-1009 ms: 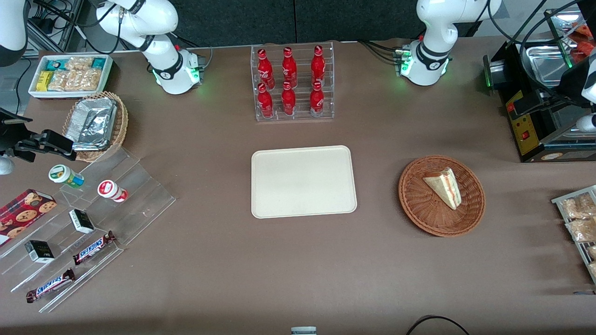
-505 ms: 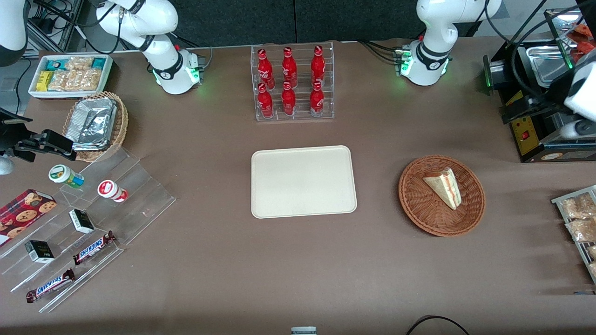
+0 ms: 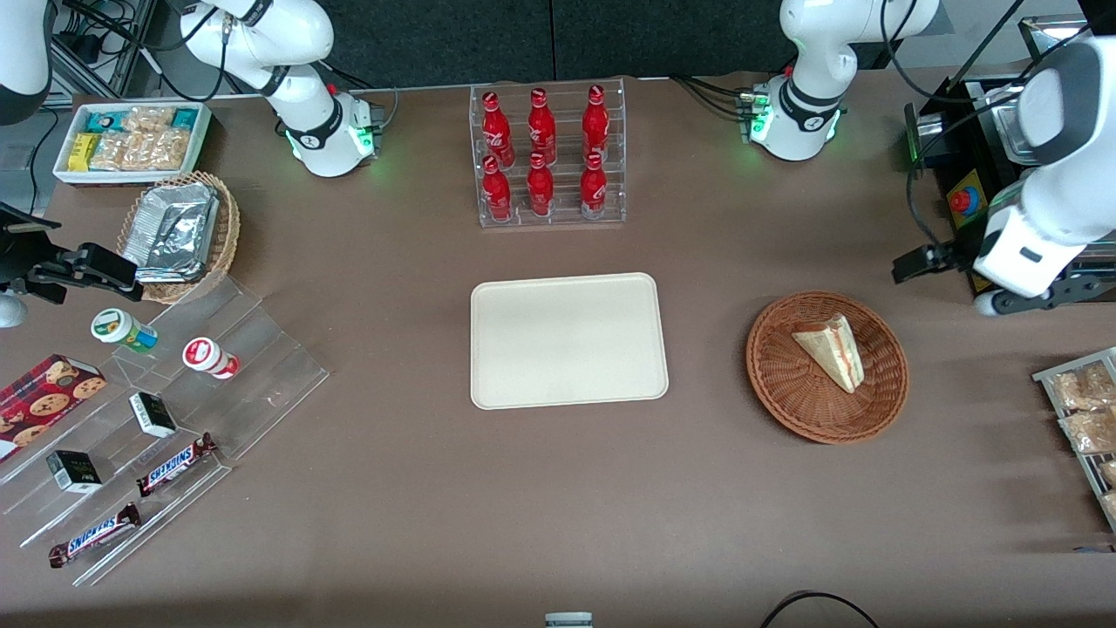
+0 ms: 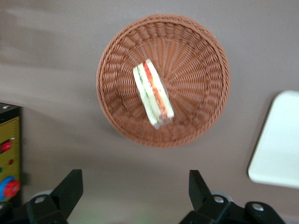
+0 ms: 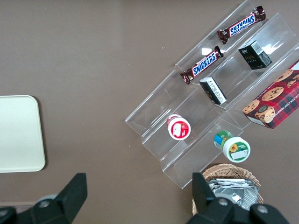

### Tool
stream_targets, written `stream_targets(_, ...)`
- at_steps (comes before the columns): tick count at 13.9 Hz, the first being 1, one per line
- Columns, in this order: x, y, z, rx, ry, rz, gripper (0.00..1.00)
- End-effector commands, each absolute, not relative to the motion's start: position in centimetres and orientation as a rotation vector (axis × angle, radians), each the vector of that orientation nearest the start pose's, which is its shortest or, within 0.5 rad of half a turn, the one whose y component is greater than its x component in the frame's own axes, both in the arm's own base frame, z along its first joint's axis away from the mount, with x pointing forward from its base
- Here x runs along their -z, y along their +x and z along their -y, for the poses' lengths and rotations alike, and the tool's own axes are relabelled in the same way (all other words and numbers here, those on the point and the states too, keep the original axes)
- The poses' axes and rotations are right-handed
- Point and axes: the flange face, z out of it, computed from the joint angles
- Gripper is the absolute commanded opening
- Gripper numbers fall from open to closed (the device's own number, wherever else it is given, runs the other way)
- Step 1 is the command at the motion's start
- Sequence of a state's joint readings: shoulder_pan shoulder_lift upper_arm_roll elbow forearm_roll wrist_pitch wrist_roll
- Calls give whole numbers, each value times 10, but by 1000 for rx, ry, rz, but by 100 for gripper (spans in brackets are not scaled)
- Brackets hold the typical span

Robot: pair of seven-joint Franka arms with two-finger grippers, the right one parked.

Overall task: Place sandwich from basket to tray
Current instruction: 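Move the left gripper over the sandwich in the wicker basket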

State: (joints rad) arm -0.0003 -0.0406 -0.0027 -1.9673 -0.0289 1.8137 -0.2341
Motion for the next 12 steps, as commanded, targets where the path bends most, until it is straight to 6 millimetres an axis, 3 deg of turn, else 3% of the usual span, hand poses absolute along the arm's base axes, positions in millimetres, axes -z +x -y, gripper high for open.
stream_targets(1, -445, 524, 11, -75, -3096, 546, 100)
stream_targets(4, -401, 524, 25, 12, -3079, 686, 100)
stream_targets(8, -363, 534, 40, 27, -3029, 905, 100)
stream_targets(12, -318, 527, 41, 54, -3028, 901, 100)
